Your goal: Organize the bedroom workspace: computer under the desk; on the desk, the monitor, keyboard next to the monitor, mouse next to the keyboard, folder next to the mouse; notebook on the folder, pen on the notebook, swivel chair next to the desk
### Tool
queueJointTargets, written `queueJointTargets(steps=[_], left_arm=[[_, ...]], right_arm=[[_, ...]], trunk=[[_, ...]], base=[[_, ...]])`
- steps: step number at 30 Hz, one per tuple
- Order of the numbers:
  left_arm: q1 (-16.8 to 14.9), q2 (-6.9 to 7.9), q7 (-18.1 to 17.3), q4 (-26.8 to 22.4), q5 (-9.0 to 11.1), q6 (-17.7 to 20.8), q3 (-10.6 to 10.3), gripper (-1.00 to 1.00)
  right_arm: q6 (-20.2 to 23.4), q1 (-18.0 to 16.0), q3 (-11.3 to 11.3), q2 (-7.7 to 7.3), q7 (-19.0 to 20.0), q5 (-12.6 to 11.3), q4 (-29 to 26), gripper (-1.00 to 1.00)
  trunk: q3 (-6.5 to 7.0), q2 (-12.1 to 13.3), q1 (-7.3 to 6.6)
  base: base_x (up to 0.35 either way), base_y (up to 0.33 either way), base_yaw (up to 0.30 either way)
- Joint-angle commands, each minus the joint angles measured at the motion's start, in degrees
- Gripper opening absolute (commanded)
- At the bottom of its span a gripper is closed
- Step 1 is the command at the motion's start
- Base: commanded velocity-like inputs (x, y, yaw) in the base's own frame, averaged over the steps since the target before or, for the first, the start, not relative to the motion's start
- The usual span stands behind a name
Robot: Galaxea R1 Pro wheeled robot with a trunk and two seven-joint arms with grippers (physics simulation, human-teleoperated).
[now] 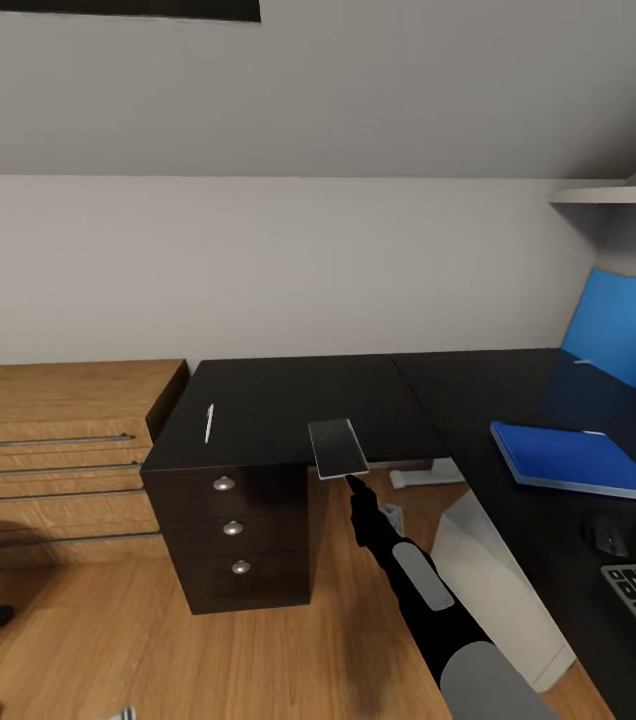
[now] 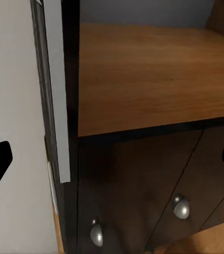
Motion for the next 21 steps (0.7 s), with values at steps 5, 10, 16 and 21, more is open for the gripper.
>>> queueJointTargets(steps=[5,10,16,21], left_arm=[[0.0,0.08,0.0,0.7,0.4,0.1,0.0,1.0],[0.0,0.12,0.0,1.4,0.3,0.1,-0.1,1.0],[0.0,0.15,0.1,1.6,0.3,0.1,-0.1,1.0],[0.0,0.17,0.1,1.7,0.4,0.1,0.0,1.0]], right_arm=[[0.1,-0.1,-0.1,0.0,0.1,0.4,-0.2,1.0],[0.1,-0.1,-0.1,0.0,0.0,0.4,-0.3,1.0],[0.1,0.0,-0.1,0.0,0.0,0.4,-0.3,1.0],[0.1,0.0,-0.1,0.0,0.0,0.4,-0.3,1.0]], trunk=[[-0.04,0.0,0.0],[-0.04,0.0,0.0],[-0.04,0.0,0.0],[-0.04,0.0,0.0]], base=[[0.039,0.0,0.0],[0.106,0.0,0.0],[0.07,0.018,0.0],[0.164,0.06,0.0]])
